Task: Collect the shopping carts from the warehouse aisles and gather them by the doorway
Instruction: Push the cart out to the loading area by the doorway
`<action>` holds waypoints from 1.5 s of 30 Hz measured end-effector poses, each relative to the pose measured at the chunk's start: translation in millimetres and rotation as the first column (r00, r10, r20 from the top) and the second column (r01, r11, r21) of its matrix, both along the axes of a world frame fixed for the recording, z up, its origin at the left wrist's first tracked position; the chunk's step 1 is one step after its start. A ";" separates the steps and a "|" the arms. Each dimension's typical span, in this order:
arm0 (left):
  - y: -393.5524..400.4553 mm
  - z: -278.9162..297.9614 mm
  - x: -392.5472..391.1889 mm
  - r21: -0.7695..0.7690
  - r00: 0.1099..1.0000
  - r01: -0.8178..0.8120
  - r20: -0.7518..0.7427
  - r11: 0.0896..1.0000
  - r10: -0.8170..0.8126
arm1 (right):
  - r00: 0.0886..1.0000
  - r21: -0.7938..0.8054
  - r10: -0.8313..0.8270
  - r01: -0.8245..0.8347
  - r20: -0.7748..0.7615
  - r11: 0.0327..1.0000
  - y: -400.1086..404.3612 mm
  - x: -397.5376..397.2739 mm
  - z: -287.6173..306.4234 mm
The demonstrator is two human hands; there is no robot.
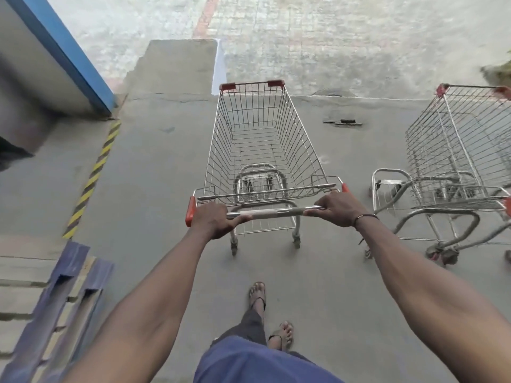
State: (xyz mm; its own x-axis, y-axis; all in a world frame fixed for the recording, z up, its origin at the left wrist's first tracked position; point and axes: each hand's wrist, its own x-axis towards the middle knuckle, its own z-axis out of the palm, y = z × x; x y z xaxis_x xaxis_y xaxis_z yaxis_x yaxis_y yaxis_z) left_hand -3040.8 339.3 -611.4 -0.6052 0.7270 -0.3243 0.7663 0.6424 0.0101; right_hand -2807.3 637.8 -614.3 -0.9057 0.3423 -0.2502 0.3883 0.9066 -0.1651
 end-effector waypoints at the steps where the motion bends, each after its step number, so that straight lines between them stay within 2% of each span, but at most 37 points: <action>1: 3.5 2.9 -5.6 -0.003 1.000 0.005 0.008 1.000 -0.005 | 1.000 -0.003 0.002 -0.002 0.022 1.000 5.2 -7.0 0.6; 12: 28.1 10.4 -62.1 -0.055 0.997 -0.039 -0.063 0.998 0.036 | 0.999 -0.004 0.029 -0.029 0.024 1.000 25.3 -69.3 0.3; 18: 20.9 19.1 -60.2 -0.058 0.999 -0.010 -0.054 0.998 0.007 | 1.000 -0.004 0.014 -0.014 0.014 1.000 13.8 -66.7 -2.9; 30: -38.6 20.0 16.3 -0.019 0.999 -0.003 -0.042 1.000 0.002 | 1.000 -0.034 -0.023 0.024 0.014 0.999 -39.6 8.4 -7.7; 45: -175.4 -3.6 139.7 0.032 0.994 -0.078 -0.069 0.996 0.080 | 0.999 -0.022 0.048 -0.048 0.005 0.999 -159.2 120.4 -8.8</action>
State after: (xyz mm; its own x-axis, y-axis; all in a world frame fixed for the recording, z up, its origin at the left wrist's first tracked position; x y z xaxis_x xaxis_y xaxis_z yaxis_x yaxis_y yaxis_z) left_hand -2901.0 163.9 -615.0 -0.6814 0.6847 -0.2584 0.7129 0.7009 -0.0227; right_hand -2686.8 478.6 -623.0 -0.9194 0.2931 -0.2622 0.3456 0.9204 -0.1829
